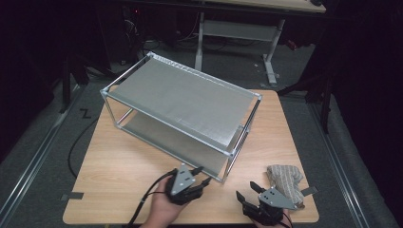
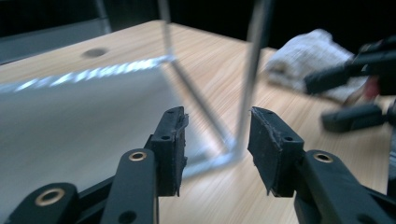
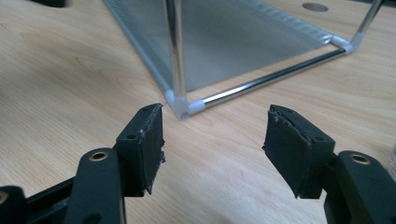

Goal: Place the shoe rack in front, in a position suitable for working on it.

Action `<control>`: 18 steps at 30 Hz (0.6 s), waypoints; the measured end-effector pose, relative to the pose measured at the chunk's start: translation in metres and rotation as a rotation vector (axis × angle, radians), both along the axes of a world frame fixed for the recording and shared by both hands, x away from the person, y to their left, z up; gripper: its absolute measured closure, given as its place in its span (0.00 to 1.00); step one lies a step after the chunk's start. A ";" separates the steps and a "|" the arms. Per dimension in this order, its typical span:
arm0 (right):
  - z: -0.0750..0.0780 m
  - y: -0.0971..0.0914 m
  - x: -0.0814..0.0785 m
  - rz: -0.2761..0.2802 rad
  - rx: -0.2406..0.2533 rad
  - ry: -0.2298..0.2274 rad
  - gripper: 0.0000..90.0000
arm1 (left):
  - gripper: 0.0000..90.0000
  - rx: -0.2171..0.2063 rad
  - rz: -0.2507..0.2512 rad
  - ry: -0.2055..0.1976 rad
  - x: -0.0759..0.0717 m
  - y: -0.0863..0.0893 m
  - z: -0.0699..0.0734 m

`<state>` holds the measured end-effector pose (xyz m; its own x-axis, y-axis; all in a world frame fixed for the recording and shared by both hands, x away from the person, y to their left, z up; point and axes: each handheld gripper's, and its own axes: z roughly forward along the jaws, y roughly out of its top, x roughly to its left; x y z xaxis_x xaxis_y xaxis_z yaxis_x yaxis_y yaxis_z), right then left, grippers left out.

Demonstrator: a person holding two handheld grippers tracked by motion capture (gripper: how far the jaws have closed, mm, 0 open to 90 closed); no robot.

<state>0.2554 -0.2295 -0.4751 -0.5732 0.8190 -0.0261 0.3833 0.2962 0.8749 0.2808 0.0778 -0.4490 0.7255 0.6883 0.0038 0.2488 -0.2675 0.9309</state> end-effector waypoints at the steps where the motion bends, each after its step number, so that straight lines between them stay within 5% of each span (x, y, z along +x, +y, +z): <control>1: 0.001 0.002 0.000 -0.001 0.003 -0.005 0.40 | 0.61 0.004 0.032 0.003 -0.003 0.018 -0.001; 3: 0.004 0.010 0.002 -0.007 0.026 0.006 0.40 | 0.60 0.009 0.106 0.026 -0.005 0.056 -0.006; 7: 0.016 0.024 0.011 -0.011 0.022 -0.030 0.39 | 0.59 -0.001 0.204 0.021 -0.008 0.097 -0.014; 12: 0.028 0.043 0.023 -0.007 0.022 -0.053 0.40 | 0.57 0.024 0.227 0.042 -0.009 0.111 -0.023; 18: 0.025 0.067 0.040 -0.027 0.008 -0.069 0.60 | 0.54 0.008 0.237 0.042 -0.009 0.113 -0.026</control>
